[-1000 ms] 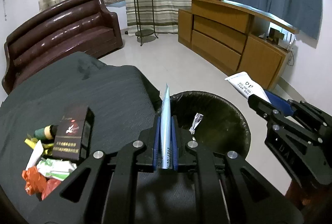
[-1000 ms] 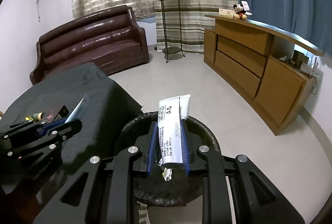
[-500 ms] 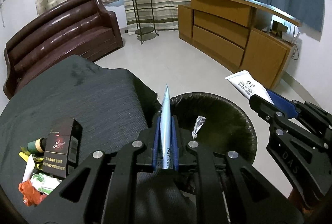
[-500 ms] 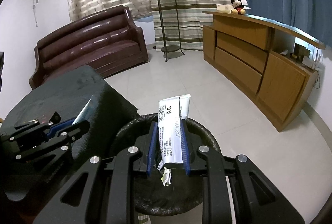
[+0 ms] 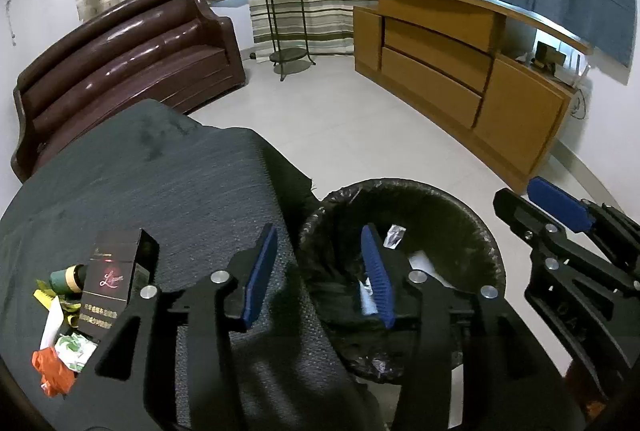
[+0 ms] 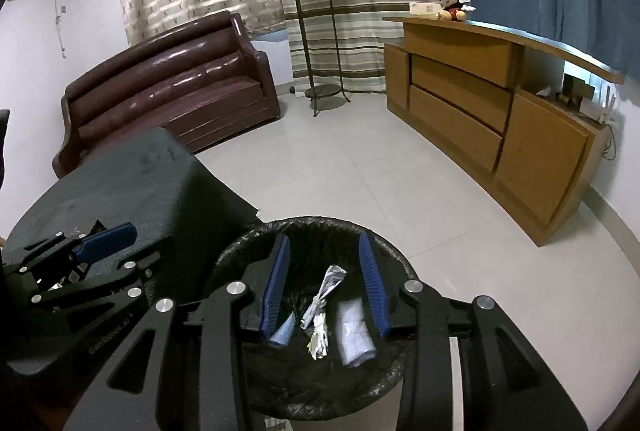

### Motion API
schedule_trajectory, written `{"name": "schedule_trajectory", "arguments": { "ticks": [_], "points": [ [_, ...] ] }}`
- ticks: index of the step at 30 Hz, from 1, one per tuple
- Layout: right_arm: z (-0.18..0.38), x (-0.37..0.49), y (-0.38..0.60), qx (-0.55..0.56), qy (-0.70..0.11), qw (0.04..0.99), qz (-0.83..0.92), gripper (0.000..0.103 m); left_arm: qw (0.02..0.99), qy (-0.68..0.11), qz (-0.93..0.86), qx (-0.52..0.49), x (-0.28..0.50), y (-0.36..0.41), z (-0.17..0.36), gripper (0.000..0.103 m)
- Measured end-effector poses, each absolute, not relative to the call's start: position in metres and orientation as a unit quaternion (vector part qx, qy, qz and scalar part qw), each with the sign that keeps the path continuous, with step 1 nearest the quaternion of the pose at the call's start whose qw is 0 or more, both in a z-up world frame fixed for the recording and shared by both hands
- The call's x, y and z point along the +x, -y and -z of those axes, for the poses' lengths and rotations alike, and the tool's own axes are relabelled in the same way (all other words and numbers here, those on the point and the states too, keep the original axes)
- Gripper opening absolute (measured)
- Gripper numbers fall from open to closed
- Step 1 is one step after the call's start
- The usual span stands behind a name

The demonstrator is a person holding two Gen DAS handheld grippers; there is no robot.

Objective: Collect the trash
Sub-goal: 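Open both tools over the bin to drop the tubes inside, then move both tools back over the trash pile on the table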

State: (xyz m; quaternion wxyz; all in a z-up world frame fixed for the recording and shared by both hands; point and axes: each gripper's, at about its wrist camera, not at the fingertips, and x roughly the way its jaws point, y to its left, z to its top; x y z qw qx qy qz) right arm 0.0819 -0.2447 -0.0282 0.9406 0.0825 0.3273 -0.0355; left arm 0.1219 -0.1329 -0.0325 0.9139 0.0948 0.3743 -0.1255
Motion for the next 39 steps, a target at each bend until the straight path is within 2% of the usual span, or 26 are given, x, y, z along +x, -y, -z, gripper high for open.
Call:
{"name": "schedule_trajectory", "arguments": {
  "ticks": [12,25,39],
  "points": [
    [0.024,0.082,0.241,0.084,-0.325,0.941,0.04,0.043,0.919,-0.367,0.117,0.087,0.115,0.121,0.025,0.058],
    [0.014,0.074,0.211,0.066,-0.326,0.943,0.012,0.05,0.925,-0.362,0.091,0.07,0.087,0.063,0.005,0.06],
    [0.003,0.058,0.14,0.036,-0.33,0.942,-0.047,0.051,0.937,-0.347,0.019,0.038,0.047,-0.04,-0.013,0.061]
  ]
}}
